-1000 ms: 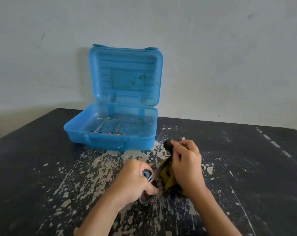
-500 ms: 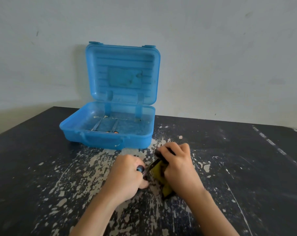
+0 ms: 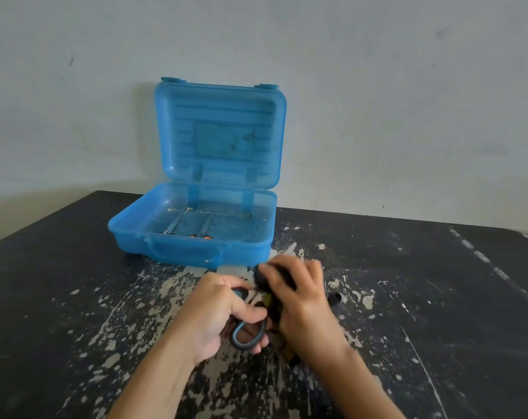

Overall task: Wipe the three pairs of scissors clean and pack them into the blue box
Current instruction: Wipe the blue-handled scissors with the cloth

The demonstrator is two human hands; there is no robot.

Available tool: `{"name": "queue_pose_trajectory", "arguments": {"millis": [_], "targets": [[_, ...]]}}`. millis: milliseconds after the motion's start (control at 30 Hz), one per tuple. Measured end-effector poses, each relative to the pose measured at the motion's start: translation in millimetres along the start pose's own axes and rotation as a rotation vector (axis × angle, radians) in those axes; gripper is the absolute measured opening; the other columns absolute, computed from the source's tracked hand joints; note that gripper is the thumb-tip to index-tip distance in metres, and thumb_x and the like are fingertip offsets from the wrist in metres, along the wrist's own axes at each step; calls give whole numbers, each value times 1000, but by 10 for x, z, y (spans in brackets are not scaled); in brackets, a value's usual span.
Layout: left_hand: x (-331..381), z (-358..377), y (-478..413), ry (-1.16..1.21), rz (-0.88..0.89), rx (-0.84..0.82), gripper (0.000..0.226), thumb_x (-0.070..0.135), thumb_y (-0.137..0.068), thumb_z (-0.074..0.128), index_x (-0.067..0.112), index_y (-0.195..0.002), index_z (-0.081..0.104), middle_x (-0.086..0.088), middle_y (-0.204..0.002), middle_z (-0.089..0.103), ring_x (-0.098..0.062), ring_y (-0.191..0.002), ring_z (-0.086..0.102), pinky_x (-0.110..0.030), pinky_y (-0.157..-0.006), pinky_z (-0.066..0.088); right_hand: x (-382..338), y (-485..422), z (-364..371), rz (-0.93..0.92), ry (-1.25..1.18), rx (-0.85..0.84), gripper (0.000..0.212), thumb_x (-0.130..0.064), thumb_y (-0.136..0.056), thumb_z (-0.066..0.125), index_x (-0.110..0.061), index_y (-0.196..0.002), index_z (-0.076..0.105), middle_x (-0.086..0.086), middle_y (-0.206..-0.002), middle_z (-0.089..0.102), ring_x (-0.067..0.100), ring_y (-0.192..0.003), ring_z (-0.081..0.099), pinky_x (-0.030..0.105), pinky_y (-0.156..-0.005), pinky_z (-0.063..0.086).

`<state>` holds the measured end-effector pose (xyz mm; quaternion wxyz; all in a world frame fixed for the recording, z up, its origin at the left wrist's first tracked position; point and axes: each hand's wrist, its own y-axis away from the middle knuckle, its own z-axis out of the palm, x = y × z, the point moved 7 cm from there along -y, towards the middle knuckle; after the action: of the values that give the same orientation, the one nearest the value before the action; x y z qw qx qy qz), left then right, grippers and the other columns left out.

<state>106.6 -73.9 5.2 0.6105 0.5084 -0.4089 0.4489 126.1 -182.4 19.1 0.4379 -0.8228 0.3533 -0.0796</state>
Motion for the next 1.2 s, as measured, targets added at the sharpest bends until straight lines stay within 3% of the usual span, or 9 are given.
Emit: {"name": "queue_pose_trajectory", "arguments": {"millis": [200, 300, 433, 633, 733, 800, 900, 1000, 1200], "targets": [[-61, 115, -2, 54, -76, -108, 37, -26, -73, 50, -2, -102, 45, -36, -63, 60, -37, -43, 58, -34, -39, 49, 593, -51, -236, 338, 58, 234, 45, 14, -70, 43, 2, -109, 63, 16, -105, 59, 22, -87, 37, 36, -73, 45], [-33, 80, -49, 134, -38, -51, 40, -18, -60, 57, -3, -96, 47, -32, -61, 62, -36, -43, 59, -33, -38, 49, 369, -8, -324, 270, -33, 279, 36, 4, -81, 47, -1, -113, 61, 12, -109, 57, 21, -91, 42, 27, -78, 40], [-10, 55, -43, 180, -8, -42, 35, -11, -57, 58, -9, -91, 53, -28, -59, 60, -35, -42, 58, -31, -36, 48, -22, 43, -73, -16, -52, 76, 34, -11, -83, 60, -5, -117, 58, 4, -118, 48, 20, -95, 40, 23, -86, 39], [-79, 78, -19, 95, -48, -97, 37, -24, -73, 50, -1, -102, 44, -34, -60, 60, -36, -41, 57, -32, -38, 48, 373, -81, -75, 274, 59, 187, 34, 6, -80, 52, -2, -111, 62, 6, -113, 48, 24, -91, 39, 20, -82, 33], [-54, 160, -12, 98, -36, -136, 33, -23, -68, 52, -3, -94, 49, -32, -60, 60, -36, -43, 57, -33, -38, 48, 746, 7, -143, 724, -189, 155, 34, 0, -92, 45, -12, -121, 58, 2, -112, 49, 16, -99, 46, 14, -81, 37], [19, 176, -2, 123, 13, -122, 28, -16, -61, 58, -6, -86, 53, -29, -61, 61, -35, -44, 58, -33, -39, 49, 862, 110, -114, 979, -491, 107, 29, -8, -94, 45, -19, -117, 61, 0, -112, 60, 14, -100, 57, 22, -85, 46], [16, 153, -21, 106, 26, -73, 37, -17, -63, 59, -1, -96, 51, -31, -64, 63, -37, -47, 60, -35, -41, 51, 601, 140, 3, 1131, -1138, -77, 30, -2, -94, 41, -9, -96, 69, 17, -93, 71, 28, -85, 68, 36, -76, 56], [-38, 165, -23, 49, -7, -48, 34, -23, -74, 55, 5, -93, 50, -33, -64, 63, -38, -47, 60, -38, -43, 53, 328, 168, 93, 1207, -1423, -252, 35, -7, -94, 35, 4, -92, 68, 24, -91, 70, 31, -81, 69, 36, -68, 58], [-96, 150, -41, -38, -7, 11, 35, -24, -73, 58, 8, -88, 53, -18, -51, 66, -33, -43, 63, -40, -46, 56, 681, 201, 12, 1366, -1541, 119, 36, -20, -95, 36, 1, -107, 63, 23, -99, 68, 35, -89, 66, 43, -70, 53]]}}
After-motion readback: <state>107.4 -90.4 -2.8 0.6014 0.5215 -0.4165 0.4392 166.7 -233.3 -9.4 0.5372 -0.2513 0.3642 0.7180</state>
